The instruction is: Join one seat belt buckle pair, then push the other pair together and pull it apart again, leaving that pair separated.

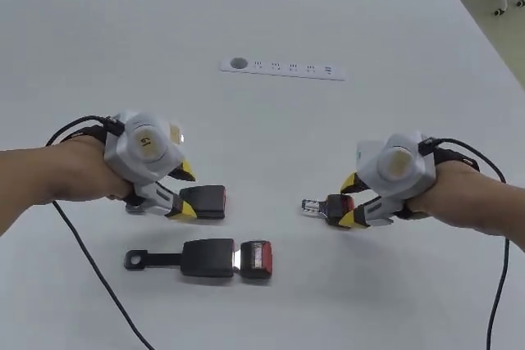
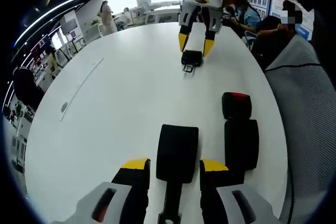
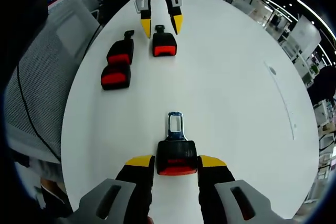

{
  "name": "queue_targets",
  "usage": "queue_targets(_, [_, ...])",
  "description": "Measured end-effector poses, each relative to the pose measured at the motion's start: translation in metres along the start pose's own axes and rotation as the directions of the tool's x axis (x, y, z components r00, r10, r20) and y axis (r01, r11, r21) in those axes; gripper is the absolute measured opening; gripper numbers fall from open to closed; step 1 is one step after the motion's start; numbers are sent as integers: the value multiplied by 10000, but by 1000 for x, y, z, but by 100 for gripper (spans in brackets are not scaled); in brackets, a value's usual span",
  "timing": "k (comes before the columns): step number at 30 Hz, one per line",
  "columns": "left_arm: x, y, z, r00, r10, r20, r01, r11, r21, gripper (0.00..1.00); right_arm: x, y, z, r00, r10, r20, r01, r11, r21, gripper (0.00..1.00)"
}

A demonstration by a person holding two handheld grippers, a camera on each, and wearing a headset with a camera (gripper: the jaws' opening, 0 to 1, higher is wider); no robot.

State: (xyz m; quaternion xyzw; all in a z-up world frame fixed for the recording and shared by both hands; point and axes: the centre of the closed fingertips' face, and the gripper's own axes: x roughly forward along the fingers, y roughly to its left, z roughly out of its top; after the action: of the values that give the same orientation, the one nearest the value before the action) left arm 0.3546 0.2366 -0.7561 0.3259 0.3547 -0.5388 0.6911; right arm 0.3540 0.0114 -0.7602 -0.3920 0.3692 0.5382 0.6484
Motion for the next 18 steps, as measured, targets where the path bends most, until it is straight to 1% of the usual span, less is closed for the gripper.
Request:
queue_targets(2, [3, 1, -1, 10000, -54, -53, 54, 10000, 5, 38, 3, -1, -3, 10000, 61, -30, -61, 10000, -32, 30])
queue_targets(5, [9, 0, -4, 9997, -201, -170, 204, 9996, 171, 36, 5, 1, -5, 9999, 129, -85, -129, 9999, 12, 30])
queue_targets(7, [10, 0, -4, 9995, -271, -187, 276, 9993, 252, 35, 7, 2, -5, 9998, 170, -138, -169, 9999, 11, 30])
queue_targets(9, [14, 2, -8, 9992, -305, -244, 311, 9992, 264, 36, 9, 1, -6, 9995, 254, -176, -254, 9997, -20, 31])
queue_targets(12, [16, 0, -9, 9986, -448, -291, 457, 9985, 309, 34, 8, 4, -3, 9990, 378, -226, -380, 9993, -64, 31])
queue_targets(13, [17, -1, -10, 9984, -463, -329, 475, 9982, 355, 34, 11, 2, -6, 9987, 447, -240, -451, 9989, -150, 31])
queue_targets(15, [18, -1, -12, 9982, -470, -375, 485, 9980, 398, 34, 13, 1, -6, 9984, 517, -241, -520, 9985, -142, 31])
queue_targets(18, [16, -2, -10, 9981, -543, -300, 555, 9977, 394, 34, 15, 1, -6, 9980, 598, -206, -602, 9980, -199, 31])
